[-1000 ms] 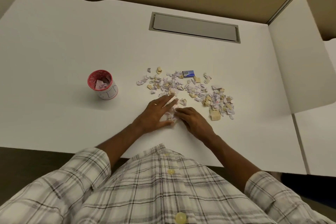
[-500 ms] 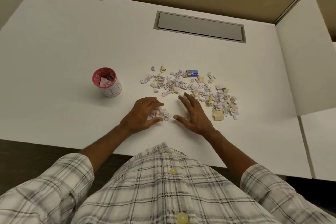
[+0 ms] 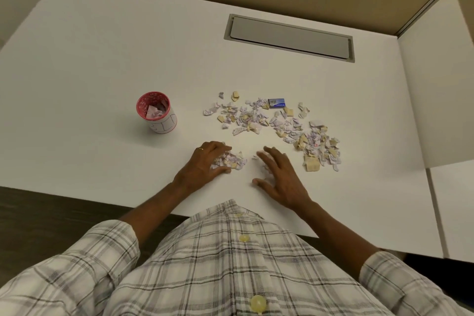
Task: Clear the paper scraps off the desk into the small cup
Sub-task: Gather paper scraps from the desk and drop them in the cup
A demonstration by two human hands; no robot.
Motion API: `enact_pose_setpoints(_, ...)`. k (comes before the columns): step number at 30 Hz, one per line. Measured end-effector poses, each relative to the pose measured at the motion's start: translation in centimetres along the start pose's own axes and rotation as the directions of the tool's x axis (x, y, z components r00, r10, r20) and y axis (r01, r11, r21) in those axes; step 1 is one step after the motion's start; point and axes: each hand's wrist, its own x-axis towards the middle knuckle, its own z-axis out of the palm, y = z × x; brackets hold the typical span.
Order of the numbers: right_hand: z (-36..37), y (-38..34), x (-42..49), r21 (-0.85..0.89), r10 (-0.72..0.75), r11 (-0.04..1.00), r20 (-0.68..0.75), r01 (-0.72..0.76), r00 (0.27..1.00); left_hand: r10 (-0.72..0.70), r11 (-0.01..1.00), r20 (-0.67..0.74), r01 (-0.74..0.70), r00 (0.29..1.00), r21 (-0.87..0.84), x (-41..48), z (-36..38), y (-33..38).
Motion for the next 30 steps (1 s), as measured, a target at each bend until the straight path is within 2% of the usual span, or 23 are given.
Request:
enact_pose_setpoints(4, 1.7, -3.0, 3.5, -0.054, -0.038, 0.998, 0.050, 0.040, 0.998, 0.072, 0.997, -0.058, -0.071, 0.996, 0.027, 0.0, 0.6, 0.1)
enact_pose_setpoints(9, 1.8, -3.2, 4.3, -0.092, -0.162, 0.983, -0.056, 0.156, 0.985, 0.085, 0.993, -0.099, -0.076, 0.991, 0.091, 0.0, 0.2, -0.4)
enact_pose_setpoints(12, 0.1, -1.4, 3.1, -0.034, -0.079, 0.997, -0.096, 0.076, 0.992, 0.051, 0.999, -0.131, -0.049, 0.990, 0.021, -0.3, -0.3, -1.1)
enact_pose_setpoints(16, -1.5, 0.6, 0.7, 0.062, 0.037, 0.997, -0.043, -0.035, 0.998, 0.062, 0.998, -0.017, -0.061, 0.998, 0.035, -0.2, -0.8, -1.4)
enact_pose_setpoints(18, -1.4, 0.7, 0.0, 0.029, 0.061, 0.998, 0.018, -0.061, 0.998, 0.091, 0.983, 0.090, -0.104, 0.992, 0.152, 0.2, -0.6, -1.3)
enact_pose_setpoints(21, -0.4, -0.2, 0.1, -0.065, 0.020, 0.998, 0.049, -0.017, 0.999, 0.078, 0.921, 0.247, -0.164, 0.966, 0.354, 0.5, -0.4, -1.2)
enact_pose_setpoints(23, 0.1, -1.1, 0.5, -0.102, -0.032, 0.994, 0.020, 0.034, 0.999, 0.064, 0.897, 0.273, -0.175, 0.960, 0.407, 0.5, -0.9, -1.2)
enact_pose_setpoints(27, -1.0, -1.7, 1.3, -0.174, -0.043, 0.984, -0.005, 0.041, 0.999, 0.157, 0.854, 0.263, -0.265, 0.952, 0.448, 0.7, -3.2, -1.2)
enact_pose_setpoints(30, -2.1, -1.4, 0.8, -0.164, -0.018, 0.986, 0.076, 0.030, 0.997, 0.169, 0.867, 0.283, -0.279, 0.944, 0.413, 0.8, -4.9, -1.2)
